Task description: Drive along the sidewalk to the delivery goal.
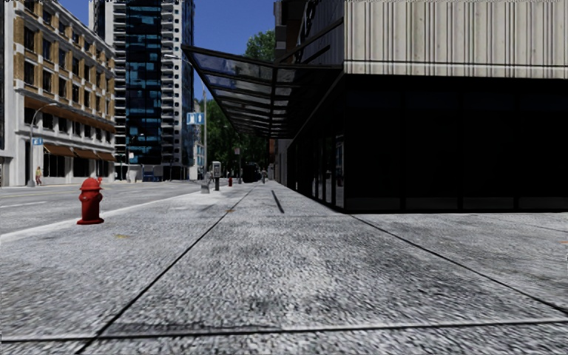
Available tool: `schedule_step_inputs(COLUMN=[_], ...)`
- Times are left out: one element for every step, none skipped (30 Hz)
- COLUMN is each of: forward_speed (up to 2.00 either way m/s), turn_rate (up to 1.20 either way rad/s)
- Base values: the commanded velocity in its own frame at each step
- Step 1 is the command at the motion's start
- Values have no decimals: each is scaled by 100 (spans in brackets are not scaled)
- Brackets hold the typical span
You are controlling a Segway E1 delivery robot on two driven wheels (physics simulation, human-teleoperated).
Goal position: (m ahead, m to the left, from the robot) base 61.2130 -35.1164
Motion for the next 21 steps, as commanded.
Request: schedule_step_inputs(forward_speed=[134, 134, 134, 133, 133, 133, 133, 133, 133, 133, 133, 133, 133, 133, 133, 133, 133, 133, 133, 133, 133], turn_rate=[-39, -39, -39, -39, -39, -39, -39, -39, -40, -40, -40, -40, -40, -40, -40, -40, -40, -40, -40, -40, -40])
